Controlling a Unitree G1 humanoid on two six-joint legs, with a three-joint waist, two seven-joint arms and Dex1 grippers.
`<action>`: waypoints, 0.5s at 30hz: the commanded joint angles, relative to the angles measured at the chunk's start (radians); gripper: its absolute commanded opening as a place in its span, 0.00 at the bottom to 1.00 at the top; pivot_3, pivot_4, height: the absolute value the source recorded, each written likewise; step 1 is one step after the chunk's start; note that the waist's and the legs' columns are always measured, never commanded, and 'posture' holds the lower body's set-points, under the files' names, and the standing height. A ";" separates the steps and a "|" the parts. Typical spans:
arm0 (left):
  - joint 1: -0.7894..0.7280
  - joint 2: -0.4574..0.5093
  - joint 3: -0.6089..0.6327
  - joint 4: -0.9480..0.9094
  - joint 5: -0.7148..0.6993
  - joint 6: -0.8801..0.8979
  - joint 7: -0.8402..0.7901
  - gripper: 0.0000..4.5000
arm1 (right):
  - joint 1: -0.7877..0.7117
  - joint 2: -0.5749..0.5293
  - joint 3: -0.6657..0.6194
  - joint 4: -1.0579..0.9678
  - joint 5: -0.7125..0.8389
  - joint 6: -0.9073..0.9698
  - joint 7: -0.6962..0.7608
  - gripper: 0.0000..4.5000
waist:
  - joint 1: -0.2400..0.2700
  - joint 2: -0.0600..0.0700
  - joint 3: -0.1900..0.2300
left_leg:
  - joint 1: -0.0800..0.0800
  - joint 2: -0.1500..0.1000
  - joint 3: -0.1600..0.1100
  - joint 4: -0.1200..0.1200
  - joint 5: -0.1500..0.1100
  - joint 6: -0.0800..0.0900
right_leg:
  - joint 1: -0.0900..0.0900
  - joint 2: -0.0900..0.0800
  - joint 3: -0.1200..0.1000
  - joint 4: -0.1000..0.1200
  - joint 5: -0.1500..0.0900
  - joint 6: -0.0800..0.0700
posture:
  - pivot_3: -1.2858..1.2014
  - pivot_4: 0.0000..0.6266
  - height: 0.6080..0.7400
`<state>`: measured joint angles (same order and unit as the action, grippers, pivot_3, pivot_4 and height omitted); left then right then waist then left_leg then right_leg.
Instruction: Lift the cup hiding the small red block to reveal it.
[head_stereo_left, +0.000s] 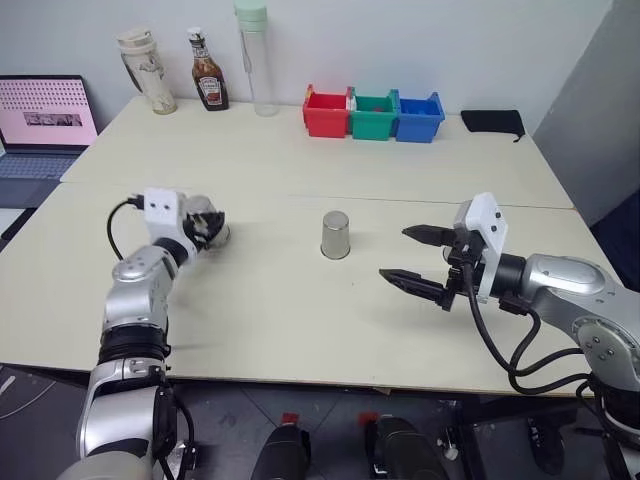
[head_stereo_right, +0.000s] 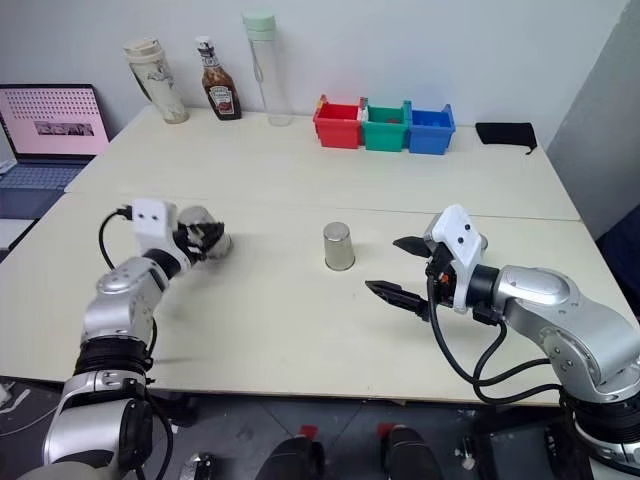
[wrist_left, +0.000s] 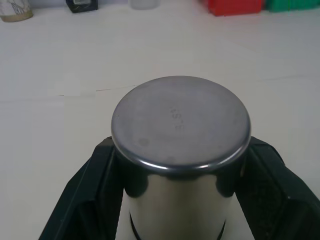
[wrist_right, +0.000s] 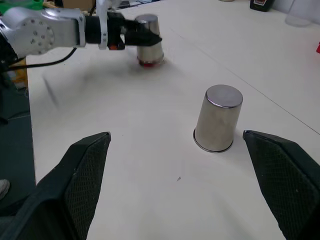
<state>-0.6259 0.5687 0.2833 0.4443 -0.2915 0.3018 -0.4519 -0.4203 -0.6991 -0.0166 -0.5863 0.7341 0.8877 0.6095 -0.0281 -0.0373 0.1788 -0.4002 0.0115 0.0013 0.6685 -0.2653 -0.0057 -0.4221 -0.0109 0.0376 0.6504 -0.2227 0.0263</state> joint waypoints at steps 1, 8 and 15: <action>0.006 0.090 0.081 -0.120 -0.040 0.101 0.013 0.60 | -0.027 0.017 -0.024 -0.016 0.036 0.012 -0.010 1.00 | -0.005 0.000 0.000 | 0.001 0.000 0.001 -0.001 0.000 0.000 | 0.000 0.000 0.000 0.000 0.000 0.000 | 0.52 0.24 1.00; 0.035 0.094 0.066 0.067 0.022 -0.024 0.018 0.60 | -0.034 0.021 -0.004 -0.003 0.022 0.013 0.005 1.00 | 0.000 0.000 0.000 | 0.003 0.000 0.002 -0.001 0.000 0.000 | 0.001 0.000 -0.001 0.002 0.000 0.000 | 0.52 0.24 1.00; 0.032 0.068 0.034 0.209 0.060 -0.113 0.018 0.76 | -0.051 0.035 -0.011 0.000 0.031 0.033 -0.019 1.00 | 0.006 0.000 0.000 | 0.000 -0.001 0.001 0.003 0.000 0.000 | 0.001 -0.001 0.000 0.001 0.001 0.002 | 0.52 0.24 1.00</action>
<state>-0.5711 0.6249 0.3153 0.6314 -0.2473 0.2406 -0.4302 -0.4547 -0.6654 -0.0081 -0.5621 0.7479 0.9116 0.6035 -0.0217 -0.0376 0.1784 -0.3996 0.0108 0.0029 0.6716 -0.2652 -0.0057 -0.4215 -0.0117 0.0371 0.6516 -0.2216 0.0281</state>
